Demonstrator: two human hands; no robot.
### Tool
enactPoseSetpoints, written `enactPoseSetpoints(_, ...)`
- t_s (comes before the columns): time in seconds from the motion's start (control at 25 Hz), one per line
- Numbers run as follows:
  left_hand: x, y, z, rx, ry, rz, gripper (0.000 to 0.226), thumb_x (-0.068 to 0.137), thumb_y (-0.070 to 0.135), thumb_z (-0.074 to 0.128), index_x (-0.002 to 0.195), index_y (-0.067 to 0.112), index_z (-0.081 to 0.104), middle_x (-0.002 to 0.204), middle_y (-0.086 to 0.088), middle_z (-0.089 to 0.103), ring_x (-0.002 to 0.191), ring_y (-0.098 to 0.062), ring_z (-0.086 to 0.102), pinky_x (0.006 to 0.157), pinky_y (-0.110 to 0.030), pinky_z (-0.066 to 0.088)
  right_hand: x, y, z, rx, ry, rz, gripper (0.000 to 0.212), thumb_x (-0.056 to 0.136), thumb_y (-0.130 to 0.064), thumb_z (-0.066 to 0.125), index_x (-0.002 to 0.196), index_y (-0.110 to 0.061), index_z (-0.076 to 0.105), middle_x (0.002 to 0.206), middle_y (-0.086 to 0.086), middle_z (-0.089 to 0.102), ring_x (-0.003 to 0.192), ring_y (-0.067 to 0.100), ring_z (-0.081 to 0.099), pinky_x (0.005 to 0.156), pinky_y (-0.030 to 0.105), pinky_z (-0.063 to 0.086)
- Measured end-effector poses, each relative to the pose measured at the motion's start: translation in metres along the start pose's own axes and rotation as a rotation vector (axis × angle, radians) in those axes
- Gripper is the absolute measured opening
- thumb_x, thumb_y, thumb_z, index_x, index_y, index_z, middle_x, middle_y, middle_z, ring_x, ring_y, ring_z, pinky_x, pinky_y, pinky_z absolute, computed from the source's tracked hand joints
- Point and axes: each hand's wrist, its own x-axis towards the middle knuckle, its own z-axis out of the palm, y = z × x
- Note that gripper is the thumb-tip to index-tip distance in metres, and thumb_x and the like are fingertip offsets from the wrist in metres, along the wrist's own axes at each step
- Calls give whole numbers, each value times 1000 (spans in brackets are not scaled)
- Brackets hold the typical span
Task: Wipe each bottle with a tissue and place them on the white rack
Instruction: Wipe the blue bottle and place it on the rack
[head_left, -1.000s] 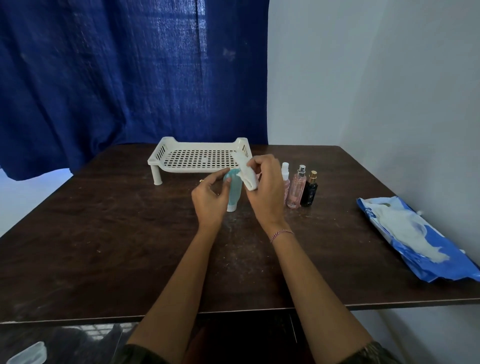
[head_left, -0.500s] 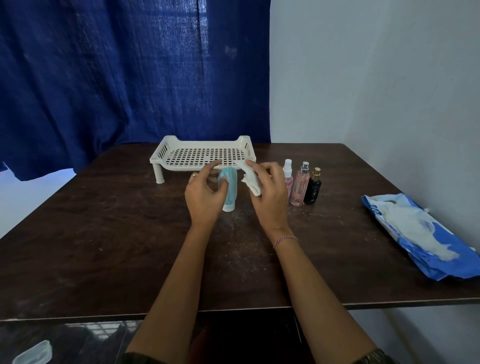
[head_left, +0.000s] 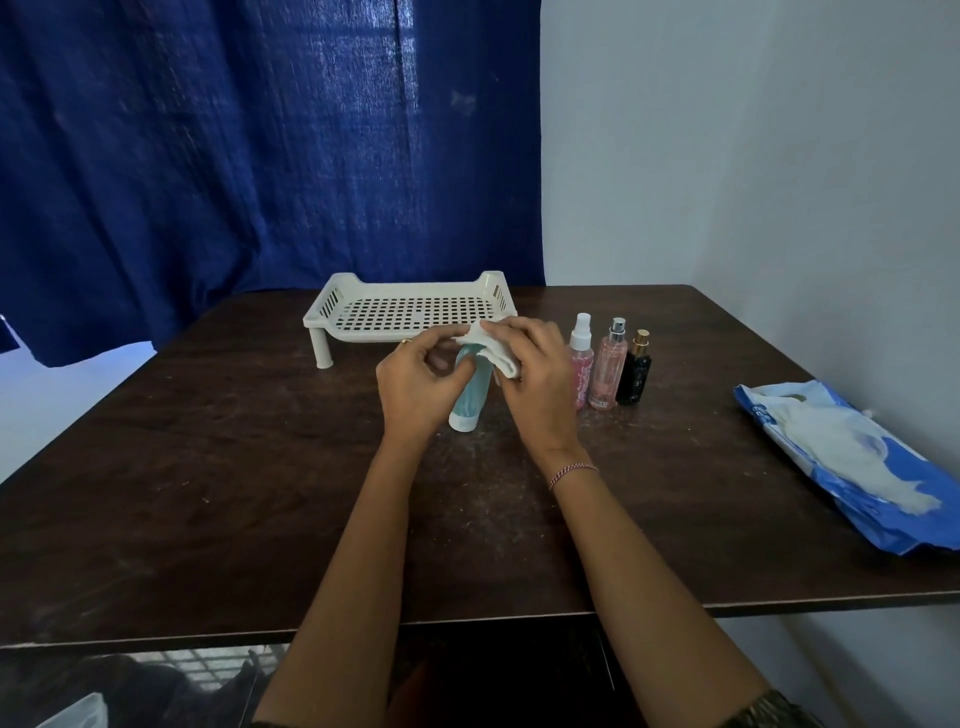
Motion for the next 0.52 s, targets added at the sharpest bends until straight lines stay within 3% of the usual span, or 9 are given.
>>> enactPoseSetpoints(0.16, 1, -1, 1, -15, -16, 2, 29, 73, 22, 73, 102, 21, 71, 79, 9, 68, 68, -4, 59, 73, -34, 55, 2, 0, 0, 39, -60, 36, 22, 79, -4, 68, 101, -5, 66, 99, 8, 64, 98, 13, 49, 87, 27, 45)
enactPoseSetpoints(0.36, 4, -6, -3, -63, 8, -88, 28, 69, 33, 69, 96, 25, 72, 77, 2, 69, 66, -5, 57, 75, -39, 55, 1, -3, 2, 25, -209, -6, 33, 80, 2, 64, 112, -6, 65, 111, 9, 63, 106, 12, 43, 98, 13, 30)
enactPoseSetpoints(0.52, 5, -7, -3, -74, -6, -117, 28, 68, 33, 69, 94, 24, 72, 69, 4, 65, 62, -4, 54, 73, -38, 55, 2, 0, 0, -15, -213, 0, 37, 80, 3, 62, 116, -7, 63, 116, 8, 63, 106, 12, 41, 99, 13, 28)
